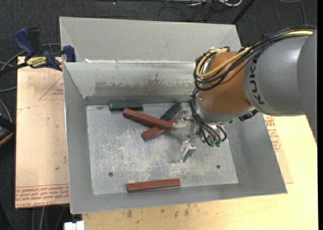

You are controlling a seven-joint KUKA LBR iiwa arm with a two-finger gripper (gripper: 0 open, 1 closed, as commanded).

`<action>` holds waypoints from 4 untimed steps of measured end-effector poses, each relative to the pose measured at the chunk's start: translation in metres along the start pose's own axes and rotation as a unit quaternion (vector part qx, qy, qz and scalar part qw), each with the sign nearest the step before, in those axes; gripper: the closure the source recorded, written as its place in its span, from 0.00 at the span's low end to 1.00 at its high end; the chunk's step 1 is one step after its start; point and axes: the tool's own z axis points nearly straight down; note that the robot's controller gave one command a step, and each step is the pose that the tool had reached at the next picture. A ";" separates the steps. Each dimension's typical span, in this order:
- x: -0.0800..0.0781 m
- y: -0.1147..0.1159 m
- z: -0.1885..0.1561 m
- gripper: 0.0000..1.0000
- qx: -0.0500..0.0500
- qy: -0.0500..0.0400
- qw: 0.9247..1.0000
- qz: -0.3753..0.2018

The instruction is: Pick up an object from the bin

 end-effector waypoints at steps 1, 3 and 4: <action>-0.030 -0.002 0.005 0.00 0.000 0.010 0.999 0.032; -0.045 0.040 0.026 1.00 0.000 -0.015 1.000 -0.009; -0.053 0.058 -0.143 1.00 -0.001 -0.001 0.998 -0.066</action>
Offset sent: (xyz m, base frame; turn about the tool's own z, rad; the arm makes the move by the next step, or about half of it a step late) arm 0.0322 0.0417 -0.0402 -0.0213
